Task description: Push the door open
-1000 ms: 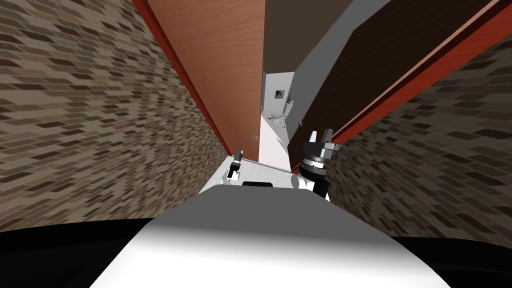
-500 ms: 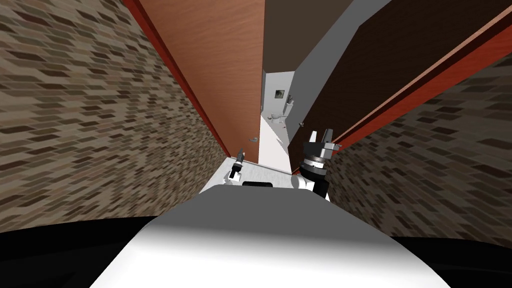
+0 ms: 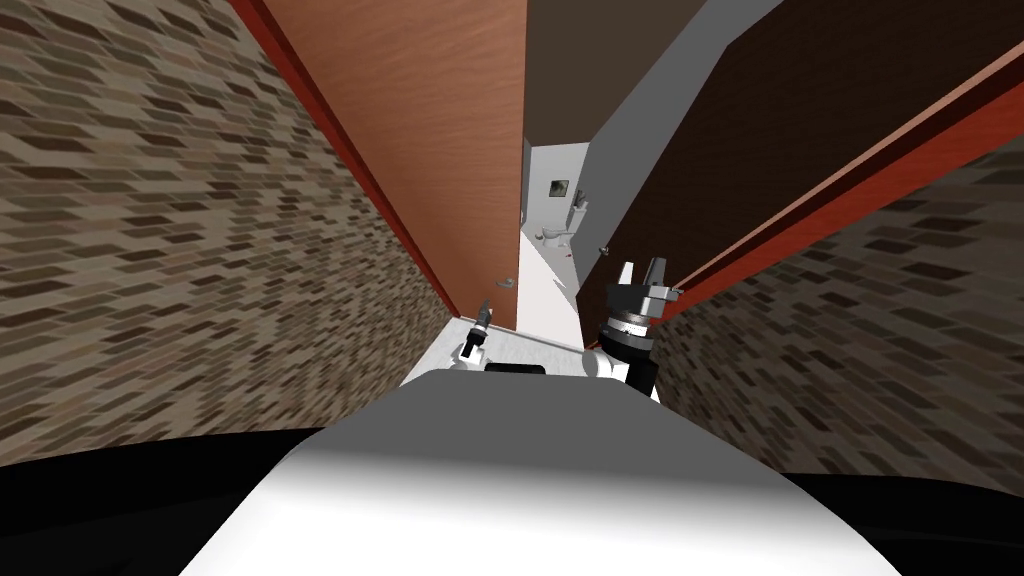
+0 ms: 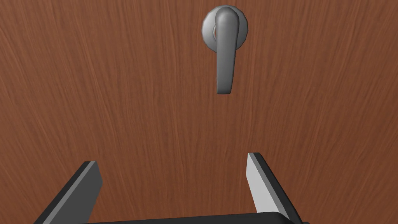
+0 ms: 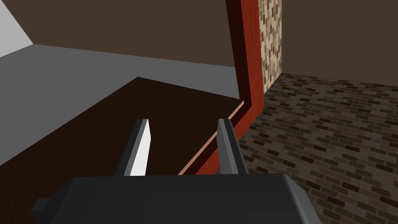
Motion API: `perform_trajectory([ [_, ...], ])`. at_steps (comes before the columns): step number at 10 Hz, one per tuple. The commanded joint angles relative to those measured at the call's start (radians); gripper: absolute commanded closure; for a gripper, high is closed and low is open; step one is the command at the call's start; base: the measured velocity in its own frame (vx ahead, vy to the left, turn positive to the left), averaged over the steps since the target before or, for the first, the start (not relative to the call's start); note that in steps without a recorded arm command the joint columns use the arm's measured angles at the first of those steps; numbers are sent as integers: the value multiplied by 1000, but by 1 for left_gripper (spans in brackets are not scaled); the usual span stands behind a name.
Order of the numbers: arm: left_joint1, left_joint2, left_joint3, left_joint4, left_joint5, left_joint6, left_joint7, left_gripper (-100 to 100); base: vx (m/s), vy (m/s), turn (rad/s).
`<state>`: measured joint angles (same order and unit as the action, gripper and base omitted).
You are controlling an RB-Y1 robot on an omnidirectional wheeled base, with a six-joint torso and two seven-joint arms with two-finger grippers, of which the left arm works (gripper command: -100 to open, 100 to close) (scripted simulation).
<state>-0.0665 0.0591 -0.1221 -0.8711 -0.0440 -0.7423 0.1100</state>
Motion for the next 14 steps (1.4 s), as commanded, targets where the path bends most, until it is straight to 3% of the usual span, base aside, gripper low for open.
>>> perform_trajectory([
  [1, -14, -1, -5, 35, -4, -5, 1, -100, 89, -5, -5],
  [9, -81, -23, -22, 214, -24, -44, -3, -100, 104, -1, -4],
  [14, -84, -7, -11, 219, -18, -49, -9, -100, 136, -28, -20],
])
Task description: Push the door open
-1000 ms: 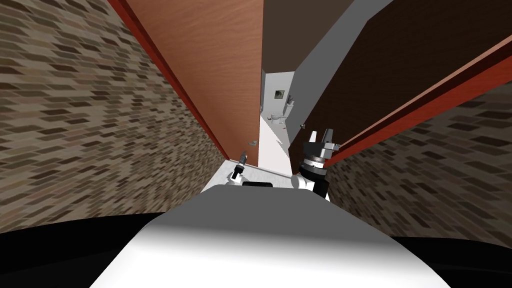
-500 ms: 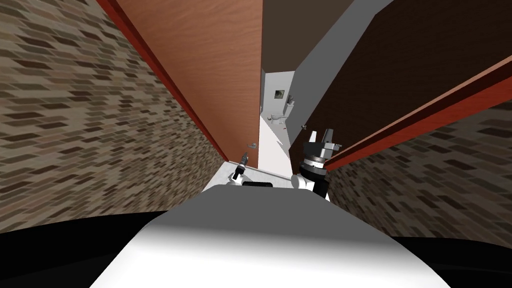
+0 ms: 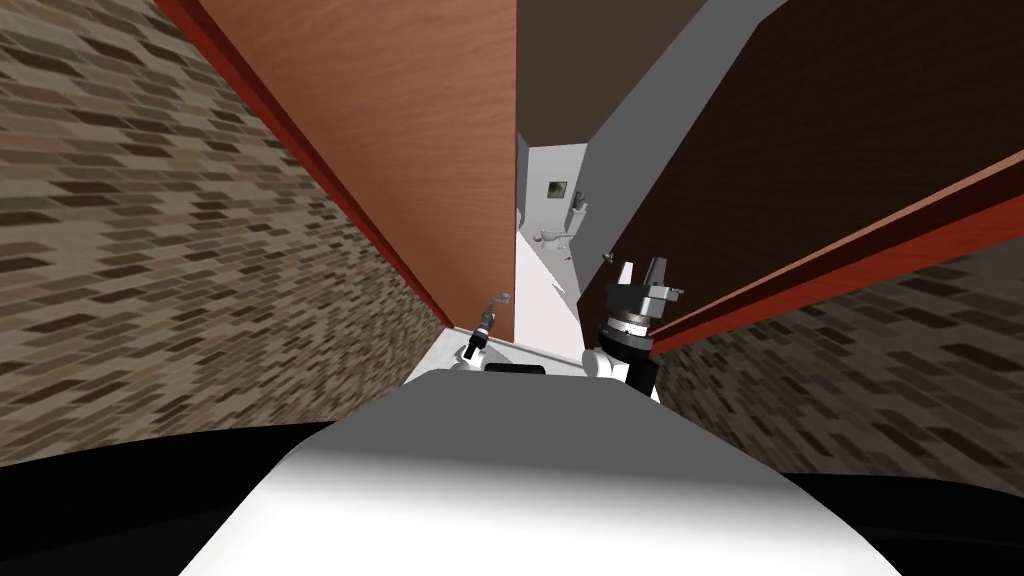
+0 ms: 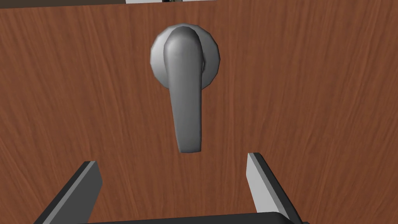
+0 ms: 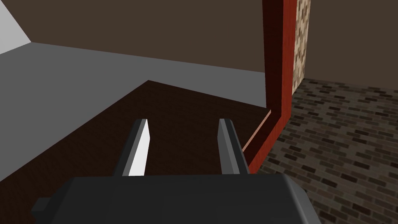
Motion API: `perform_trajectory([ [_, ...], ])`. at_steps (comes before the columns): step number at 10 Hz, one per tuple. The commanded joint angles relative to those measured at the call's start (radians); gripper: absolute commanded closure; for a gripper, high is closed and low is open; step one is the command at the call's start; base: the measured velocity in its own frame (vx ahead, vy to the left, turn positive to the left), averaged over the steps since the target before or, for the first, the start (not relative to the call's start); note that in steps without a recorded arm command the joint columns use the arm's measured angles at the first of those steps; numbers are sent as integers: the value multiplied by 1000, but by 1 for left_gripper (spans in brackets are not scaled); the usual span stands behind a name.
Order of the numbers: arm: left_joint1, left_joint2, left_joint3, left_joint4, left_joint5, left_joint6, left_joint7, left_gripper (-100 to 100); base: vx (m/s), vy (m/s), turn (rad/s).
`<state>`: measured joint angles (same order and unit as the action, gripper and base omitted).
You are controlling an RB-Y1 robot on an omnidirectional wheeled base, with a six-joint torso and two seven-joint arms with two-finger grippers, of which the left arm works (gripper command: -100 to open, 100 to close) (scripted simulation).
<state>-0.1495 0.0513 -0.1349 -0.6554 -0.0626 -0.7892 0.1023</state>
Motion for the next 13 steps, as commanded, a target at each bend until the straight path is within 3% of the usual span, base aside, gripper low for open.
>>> perform_trajectory([
  [1, -2, 1, 4, 5, 2, -3, -3, -100, 182, -46, -26],
  [5, -4, -17, 12, 13, 6, -6, -9, -100, 200, -51, -27],
  [6, -3, -13, 11, 12, 5, -6, -8, -100, 85, -27, 2],
  [7, -3, -13, 11, 12, 5, -6, -8, 100, -11, 3, 1],
  [12, -3, -13, 11, 12, 5, -6, -8, 100, -10, 5, -6],
  [13, -7, -7, 21, 11, 11, -4, -12, 100, 83, -38, 19],
])
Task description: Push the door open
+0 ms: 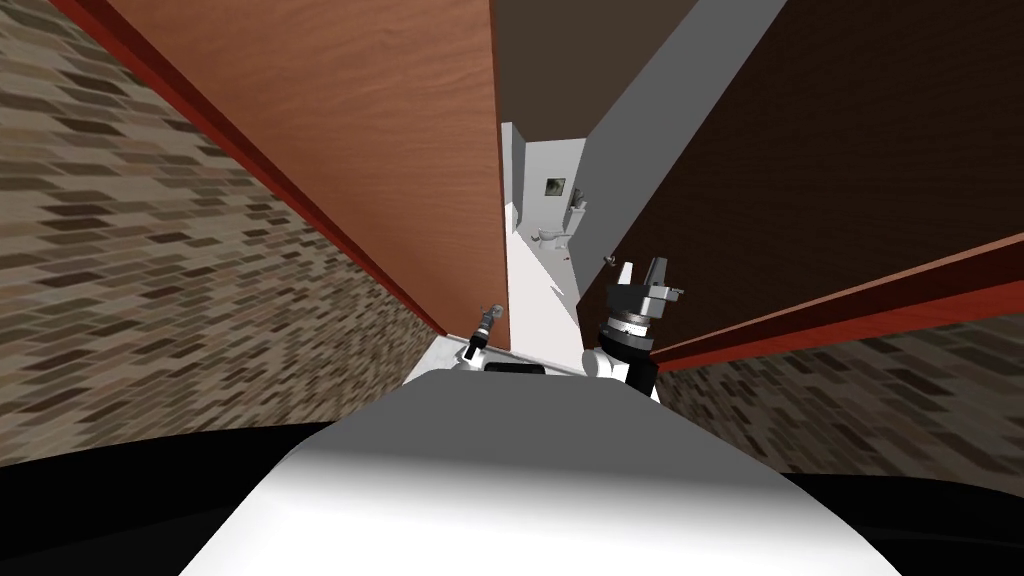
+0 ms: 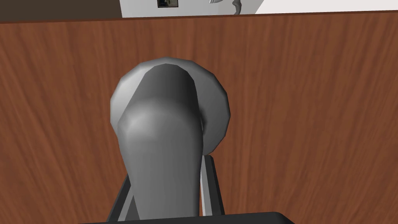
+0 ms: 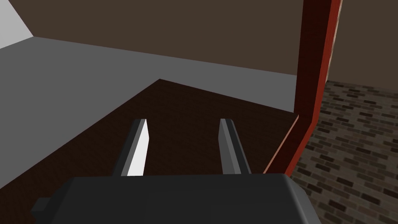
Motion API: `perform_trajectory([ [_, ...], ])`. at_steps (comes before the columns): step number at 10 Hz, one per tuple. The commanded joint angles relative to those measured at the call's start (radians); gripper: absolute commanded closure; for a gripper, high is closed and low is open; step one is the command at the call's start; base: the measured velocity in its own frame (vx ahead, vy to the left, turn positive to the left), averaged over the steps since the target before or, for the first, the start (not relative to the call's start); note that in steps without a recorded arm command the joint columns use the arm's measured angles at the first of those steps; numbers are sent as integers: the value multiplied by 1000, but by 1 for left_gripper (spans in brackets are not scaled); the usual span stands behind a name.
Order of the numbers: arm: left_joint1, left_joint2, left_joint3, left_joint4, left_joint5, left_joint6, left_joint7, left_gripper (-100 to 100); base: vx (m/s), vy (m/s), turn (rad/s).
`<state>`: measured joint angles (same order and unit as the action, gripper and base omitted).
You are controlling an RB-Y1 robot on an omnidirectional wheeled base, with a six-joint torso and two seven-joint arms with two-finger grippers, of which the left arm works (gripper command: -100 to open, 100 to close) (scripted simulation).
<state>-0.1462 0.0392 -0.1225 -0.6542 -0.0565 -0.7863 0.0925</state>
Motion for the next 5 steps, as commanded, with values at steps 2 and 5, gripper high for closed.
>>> perform_trajectory([
  [2, -10, 11, 19, 11, 10, -7, -6, 100, 146, -77, 34],
  [5, -9, 24, 46, 12, 24, -6, -17, 100, 184, -67, 32],
])
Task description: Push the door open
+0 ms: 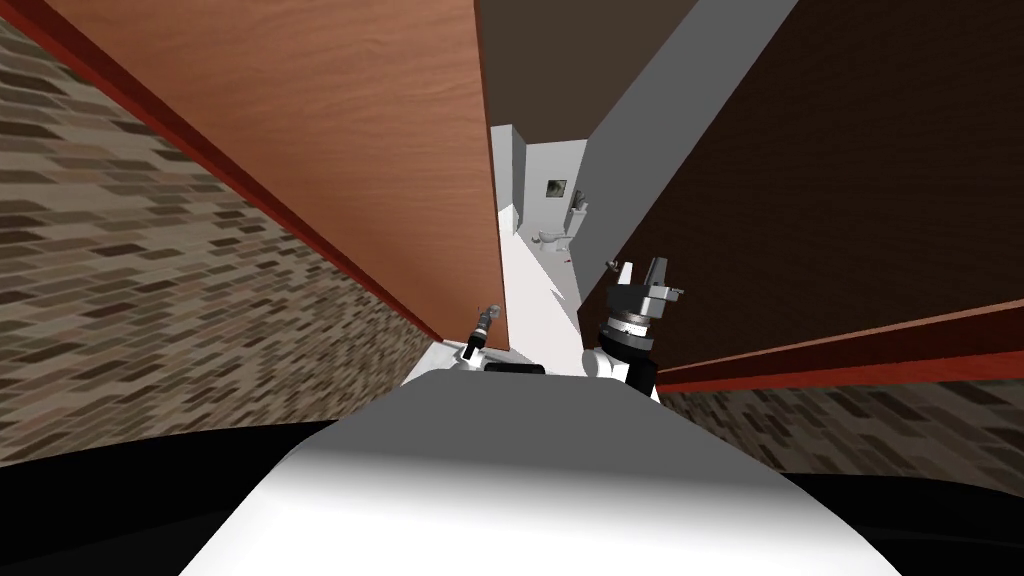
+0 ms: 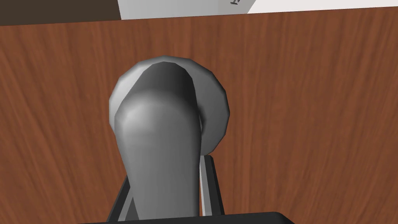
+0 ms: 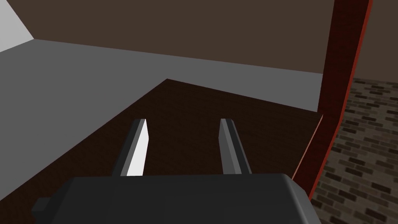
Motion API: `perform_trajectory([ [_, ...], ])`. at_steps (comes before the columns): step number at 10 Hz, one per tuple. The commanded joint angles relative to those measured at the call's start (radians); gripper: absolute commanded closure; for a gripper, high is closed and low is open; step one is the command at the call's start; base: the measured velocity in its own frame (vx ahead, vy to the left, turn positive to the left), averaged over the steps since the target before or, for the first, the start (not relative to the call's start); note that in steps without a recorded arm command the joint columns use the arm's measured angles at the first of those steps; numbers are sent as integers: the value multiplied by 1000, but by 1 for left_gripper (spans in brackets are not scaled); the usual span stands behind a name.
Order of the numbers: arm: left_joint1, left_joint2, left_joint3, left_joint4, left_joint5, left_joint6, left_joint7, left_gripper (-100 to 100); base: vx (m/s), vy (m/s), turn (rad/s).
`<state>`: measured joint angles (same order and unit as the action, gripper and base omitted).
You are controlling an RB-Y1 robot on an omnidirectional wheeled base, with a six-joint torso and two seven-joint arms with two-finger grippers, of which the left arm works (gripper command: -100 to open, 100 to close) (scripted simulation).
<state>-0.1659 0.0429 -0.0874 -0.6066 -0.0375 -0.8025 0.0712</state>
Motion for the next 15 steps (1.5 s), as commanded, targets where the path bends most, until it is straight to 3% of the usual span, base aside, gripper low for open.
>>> perform_trajectory([
  [1, 10, 20, 11, -36, 5, 10, 4, 100, 141, -61, 9],
  [4, 11, 32, 47, -34, 24, 10, -10, 100, 141, -85, 57],
  [6, 11, 32, 47, -34, 24, 10, -10, 100, 95, -55, 26],
  [15, 14, 39, 167, -28, 87, 13, -58, 100, 178, -113, 73],
])
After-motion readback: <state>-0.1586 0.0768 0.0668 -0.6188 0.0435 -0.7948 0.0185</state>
